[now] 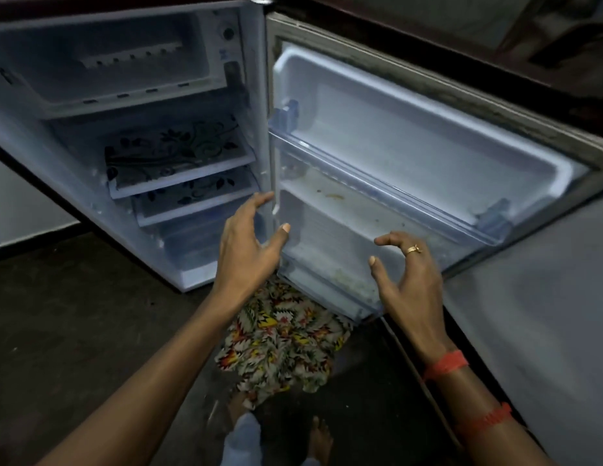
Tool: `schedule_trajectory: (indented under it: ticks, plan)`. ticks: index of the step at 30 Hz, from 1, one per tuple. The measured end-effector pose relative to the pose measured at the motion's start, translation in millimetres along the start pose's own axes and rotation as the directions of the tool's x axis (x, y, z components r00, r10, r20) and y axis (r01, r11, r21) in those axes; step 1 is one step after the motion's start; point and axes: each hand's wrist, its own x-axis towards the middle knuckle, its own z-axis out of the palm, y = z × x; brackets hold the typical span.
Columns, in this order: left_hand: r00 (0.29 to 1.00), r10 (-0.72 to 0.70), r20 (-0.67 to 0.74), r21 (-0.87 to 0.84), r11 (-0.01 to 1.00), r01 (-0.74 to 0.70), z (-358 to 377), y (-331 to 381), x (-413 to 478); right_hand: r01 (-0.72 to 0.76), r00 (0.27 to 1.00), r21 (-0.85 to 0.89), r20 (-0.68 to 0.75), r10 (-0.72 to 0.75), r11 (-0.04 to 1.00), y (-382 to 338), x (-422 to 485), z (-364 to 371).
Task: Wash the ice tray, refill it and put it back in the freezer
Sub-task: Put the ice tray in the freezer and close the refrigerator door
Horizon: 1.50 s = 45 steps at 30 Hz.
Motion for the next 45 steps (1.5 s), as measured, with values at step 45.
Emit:
schedule_trajectory:
  ticks: [45]
  plan:
    - [0.641, 0.68, 0.357, 0.512, 0.432, -0.743, 223, 306, 27, -0.359, 0.84, 0.454, -0.223, 0.495, 0.815, 136, 27, -141]
